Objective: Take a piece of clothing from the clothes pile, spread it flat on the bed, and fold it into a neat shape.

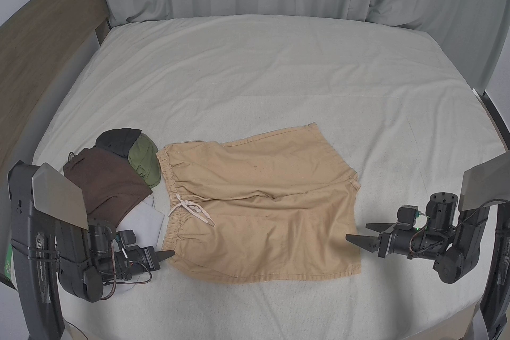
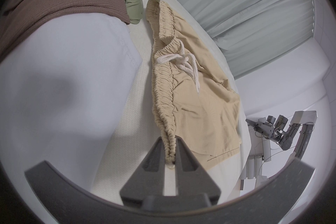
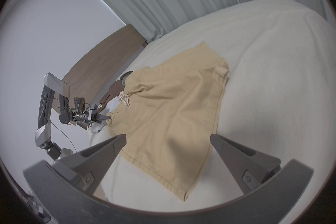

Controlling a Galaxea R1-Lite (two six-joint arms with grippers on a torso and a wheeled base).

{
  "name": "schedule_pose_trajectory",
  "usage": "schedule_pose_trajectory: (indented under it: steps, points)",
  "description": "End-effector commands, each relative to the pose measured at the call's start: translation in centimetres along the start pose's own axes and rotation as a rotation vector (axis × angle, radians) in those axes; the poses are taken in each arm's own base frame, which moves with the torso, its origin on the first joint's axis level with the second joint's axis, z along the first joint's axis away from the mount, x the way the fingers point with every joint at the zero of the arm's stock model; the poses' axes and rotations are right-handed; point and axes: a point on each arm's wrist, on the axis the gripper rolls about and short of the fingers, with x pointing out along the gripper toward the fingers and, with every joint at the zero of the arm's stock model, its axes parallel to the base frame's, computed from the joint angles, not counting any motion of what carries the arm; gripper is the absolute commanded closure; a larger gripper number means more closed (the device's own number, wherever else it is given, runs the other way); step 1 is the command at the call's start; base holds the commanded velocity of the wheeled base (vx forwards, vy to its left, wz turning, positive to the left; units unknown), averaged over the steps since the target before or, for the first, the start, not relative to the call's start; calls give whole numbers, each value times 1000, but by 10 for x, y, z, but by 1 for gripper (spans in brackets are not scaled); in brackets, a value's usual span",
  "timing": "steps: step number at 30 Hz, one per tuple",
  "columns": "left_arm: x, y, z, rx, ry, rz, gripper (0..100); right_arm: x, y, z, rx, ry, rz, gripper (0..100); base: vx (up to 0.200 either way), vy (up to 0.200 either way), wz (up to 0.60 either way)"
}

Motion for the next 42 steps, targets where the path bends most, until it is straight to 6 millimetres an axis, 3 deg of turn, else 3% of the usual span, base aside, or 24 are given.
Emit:
schedule_pose_trajectory:
  steps: [1,17,42]
  points:
    - [0,0,0,-1,1,0,100,-4,-5,-16,48,59,-12,0,0,0,0]
    - [1,1,-2,1,6,1,100,0,-13,-47,118,171,-19,0,0,0,0]
    - [1,1,-2,1,6,1,100,17,-11,-58,119,209,9,0,0,0,0]
